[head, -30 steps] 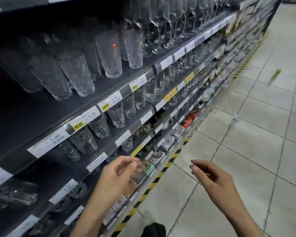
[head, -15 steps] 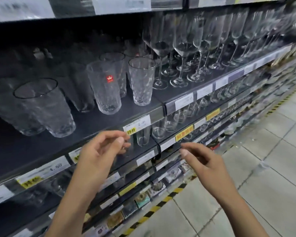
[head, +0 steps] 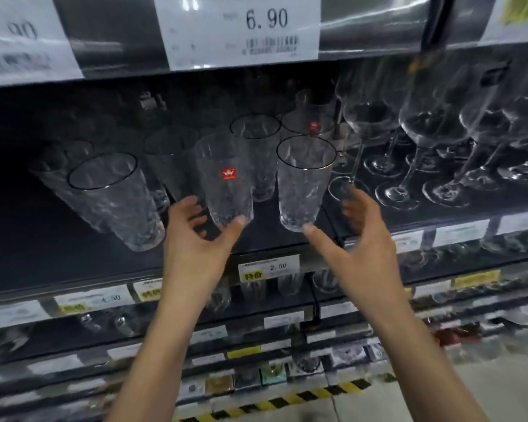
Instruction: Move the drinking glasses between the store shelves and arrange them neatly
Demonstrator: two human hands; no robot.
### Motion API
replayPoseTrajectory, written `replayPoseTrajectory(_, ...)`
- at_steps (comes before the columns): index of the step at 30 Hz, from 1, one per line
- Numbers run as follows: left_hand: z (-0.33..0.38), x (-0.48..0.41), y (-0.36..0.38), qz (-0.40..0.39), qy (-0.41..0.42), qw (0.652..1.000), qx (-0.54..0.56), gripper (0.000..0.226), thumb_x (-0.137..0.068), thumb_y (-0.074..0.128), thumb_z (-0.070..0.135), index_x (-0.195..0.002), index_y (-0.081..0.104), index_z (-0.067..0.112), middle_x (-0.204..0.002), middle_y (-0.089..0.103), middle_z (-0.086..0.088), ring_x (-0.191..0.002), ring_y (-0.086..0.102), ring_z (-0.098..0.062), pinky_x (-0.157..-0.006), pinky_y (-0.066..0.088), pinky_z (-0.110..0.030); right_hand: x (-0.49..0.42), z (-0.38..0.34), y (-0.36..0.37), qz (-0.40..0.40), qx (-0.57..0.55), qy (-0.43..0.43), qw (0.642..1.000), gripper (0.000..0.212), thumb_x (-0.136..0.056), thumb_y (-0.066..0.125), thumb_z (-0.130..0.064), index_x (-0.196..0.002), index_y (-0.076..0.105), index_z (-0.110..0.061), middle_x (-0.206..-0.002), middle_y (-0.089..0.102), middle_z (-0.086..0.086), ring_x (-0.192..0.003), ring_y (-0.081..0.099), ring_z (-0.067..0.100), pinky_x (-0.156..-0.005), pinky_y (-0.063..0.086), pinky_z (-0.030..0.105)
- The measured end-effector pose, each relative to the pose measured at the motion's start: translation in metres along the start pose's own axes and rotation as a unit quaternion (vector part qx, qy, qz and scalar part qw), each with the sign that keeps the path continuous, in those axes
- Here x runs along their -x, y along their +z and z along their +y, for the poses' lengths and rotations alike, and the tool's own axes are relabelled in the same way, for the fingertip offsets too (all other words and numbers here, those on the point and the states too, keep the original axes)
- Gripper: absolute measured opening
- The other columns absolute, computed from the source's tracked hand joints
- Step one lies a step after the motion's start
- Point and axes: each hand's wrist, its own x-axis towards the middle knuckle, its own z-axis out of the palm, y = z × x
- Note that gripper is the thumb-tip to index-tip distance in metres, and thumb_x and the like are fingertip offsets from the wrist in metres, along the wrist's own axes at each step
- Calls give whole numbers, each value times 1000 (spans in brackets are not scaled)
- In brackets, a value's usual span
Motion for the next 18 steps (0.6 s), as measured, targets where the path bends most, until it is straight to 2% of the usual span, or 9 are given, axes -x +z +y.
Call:
replayPoseTrajectory(3,3,-3,15,27,-8,999,-19,78,-74,83,39,-136,38,24,-124,51,10,-113,54,-6,-93,44,-26,-23,1,3,-49,-1,-12,999,96,-75,75,-58,-152,26,-30,-146,45,-11,-132,44,7,-104,38,26)
replayPoseTrajectory(7,4,-7,31,54,-16,998,-33,68,-71,84,40,-122,39,34,-121,56,14,-114,57,-7,-96,47,-30,-51,10,10,-112,-18,-28,993,86,-74,81,-52,-144,33,-33,-123,53,-21,-115,54,2,-96,47,25)
replayPoseTrajectory(10,4,-12,38,67,-22,997,-40,77,-62,83,51,-125,44,31,-120,60,13,-113,60,-10,-99,51,-38,-63,14,11,-139,-23,-45,989,77,-74,82,-49,-137,41,-30,-122,57,-18,-113,58,6,-94,50,28)
replayPoseTrajectory(12,4,-16,41,80,-26,996,-40,82,-56,81,57,-124,44,30,-119,62,13,-111,62,-10,-98,51,-38,-68,15,11,-145,-41,-56,987,67,-74,82,-45,-130,47,-30,-120,61,-16,-109,61,7,-92,52,30)
replayPoseTrajectory(15,5,-20,45,97,-28,993,-67,69,-68,85,42,-118,40,28,-115,60,11,-112,61,-14,-98,50,-37,-72,15,11,-147,-67,-59,985,62,-74,84,-41,-123,48,-32,-109,61,-22,-103,63,3,-87,51,22)
replayPoseTrajectory(18,5,-23,46,109,-23,990,-85,72,-68,87,40,-117,38,23,-115,63,6,-109,63,-16,-98,52,-41,-74,18,10,-148,-79,-60,984,63,-71,85,-42,-119,46,-31,-103,57,-27,-101,63,2,-88,52,24)
